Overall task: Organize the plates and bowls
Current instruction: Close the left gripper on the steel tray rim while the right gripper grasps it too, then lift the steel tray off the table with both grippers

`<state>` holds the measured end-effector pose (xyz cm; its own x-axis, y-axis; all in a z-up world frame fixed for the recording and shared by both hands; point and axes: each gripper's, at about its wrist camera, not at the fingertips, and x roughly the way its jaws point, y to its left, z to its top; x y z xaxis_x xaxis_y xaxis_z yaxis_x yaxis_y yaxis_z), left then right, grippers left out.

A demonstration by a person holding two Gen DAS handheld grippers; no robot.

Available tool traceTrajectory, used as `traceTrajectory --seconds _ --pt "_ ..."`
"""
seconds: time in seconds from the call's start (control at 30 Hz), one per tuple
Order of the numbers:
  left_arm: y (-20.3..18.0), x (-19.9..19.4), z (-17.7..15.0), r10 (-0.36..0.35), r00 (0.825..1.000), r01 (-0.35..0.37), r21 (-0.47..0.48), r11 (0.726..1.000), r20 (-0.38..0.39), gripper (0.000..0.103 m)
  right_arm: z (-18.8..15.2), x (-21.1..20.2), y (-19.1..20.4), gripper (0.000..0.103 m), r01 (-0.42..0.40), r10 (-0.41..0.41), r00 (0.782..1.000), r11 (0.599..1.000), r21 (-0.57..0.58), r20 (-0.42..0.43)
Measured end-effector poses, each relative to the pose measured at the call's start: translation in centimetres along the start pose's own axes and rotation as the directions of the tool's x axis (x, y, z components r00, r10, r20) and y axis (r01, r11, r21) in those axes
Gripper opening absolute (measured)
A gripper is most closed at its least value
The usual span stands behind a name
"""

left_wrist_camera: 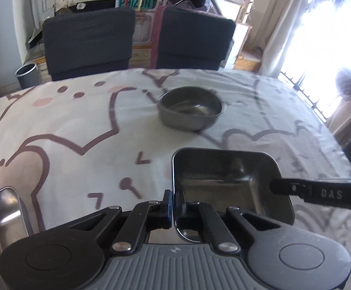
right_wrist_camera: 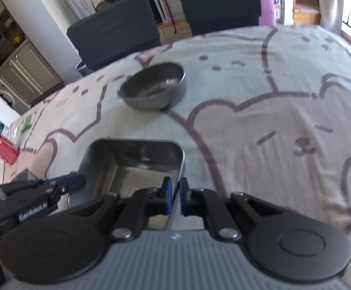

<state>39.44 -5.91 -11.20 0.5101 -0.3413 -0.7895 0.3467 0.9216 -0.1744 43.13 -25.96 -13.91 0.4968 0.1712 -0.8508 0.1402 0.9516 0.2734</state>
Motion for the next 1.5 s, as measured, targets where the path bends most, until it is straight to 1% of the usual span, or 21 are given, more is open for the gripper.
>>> traceTrajectory --seconds 0.17,0.23,0.3,0.37,0.5,0.6,0.7,0.8,0.9,1.0,1.1,1.17,1.23,1.5 --pt "-2.7 -2.0 -0.3 -0.070 0.997 0.070 0.005 0.998 0.029 0.004 0.2 -3.2 -2.2 0.009 0.004 -0.004 0.998 1.000 0.006 0.061" --pt "-4.0 -2.5 -0.6 -0.089 0.996 0.089 -0.003 0.996 0.020 0.004 0.0 -4.5 -3.5 0.009 0.000 -0.001 0.997 1.000 0.019 0.073" --pt "-5.4 -2.5 -0.9 -0.102 0.995 0.102 -0.029 0.994 0.005 0.004 -0.2 -5.7 -4.7 0.008 0.000 -0.002 0.997 1.000 0.026 0.081" --pt "-6.8 -2.6 -1.4 -0.117 0.993 0.117 -0.042 0.992 -0.006 0.004 -0.6 -6.8 -5.7 0.008 0.016 -0.018 0.996 1.000 0.023 0.089" --pt "-9.1 -2.3 -2.5 -0.152 0.988 0.150 -0.080 0.986 -0.022 0.004 -1.5 -8.3 -7.8 0.008 0.056 -0.056 0.995 0.998 0.010 0.080" --pt "-10.4 -2.0 -3.1 -0.184 0.983 0.180 -0.119 0.976 -0.019 0.004 -2.0 -9.2 -9.5 0.008 0.076 -0.077 0.994 0.997 0.016 0.071" --pt "-11.9 -1.8 -3.9 -0.197 0.980 0.192 -0.137 0.972 -0.022 0.004 -2.5 -10.0 -11.1 0.008 0.092 -0.094 0.993 0.995 0.030 0.070" --pt "-13.3 -1.2 -4.9 -0.205 0.977 0.196 -0.138 0.971 -0.053 0.005 -3.0 -10.1 -12.7 0.008 0.107 -0.109 0.993 0.994 0.037 0.053" --pt "-14.6 -0.3 -5.9 -0.212 0.971 0.201 -0.104 0.974 -0.108 0.008 -3.5 -9.6 -14.0 0.008 0.128 -0.128 0.992 0.991 0.037 0.016" --pt "-15.4 0.6 -6.9 -0.193 0.969 0.186 -0.059 0.981 -0.151 0.009 -3.7 -8.7 -14.7 0.008 0.135 -0.135 0.991 0.990 0.033 -0.022" --pt "-15.5 1.3 -7.2 -0.173 0.968 0.169 -0.041 0.985 -0.182 0.009 -4.1 -7.8 -14.8 0.008 0.147 -0.147 0.986 0.989 0.005 -0.073" --pt "-15.3 1.6 -7.3 -0.173 0.966 0.168 -0.041 0.985 -0.192 0.008 -4.3 -7.2 -14.5 0.009 0.152 -0.153 0.984 0.988 -0.017 -0.096" --pt "-15.2 1.7 -7.4 -0.172 0.965 0.167 -0.038 0.985 -0.200 0.009 -4.2 -6.9 -14.2 0.009 0.156 -0.158 0.982 0.987 -0.031 -0.101" --pt "-15.3 1.7 -7.5 -0.190 0.959 0.190 -0.017 0.982 -0.210 0.009 -4.1 -5.8 -14.3 0.009 0.174 -0.179 0.973 0.984 -0.047 -0.143"
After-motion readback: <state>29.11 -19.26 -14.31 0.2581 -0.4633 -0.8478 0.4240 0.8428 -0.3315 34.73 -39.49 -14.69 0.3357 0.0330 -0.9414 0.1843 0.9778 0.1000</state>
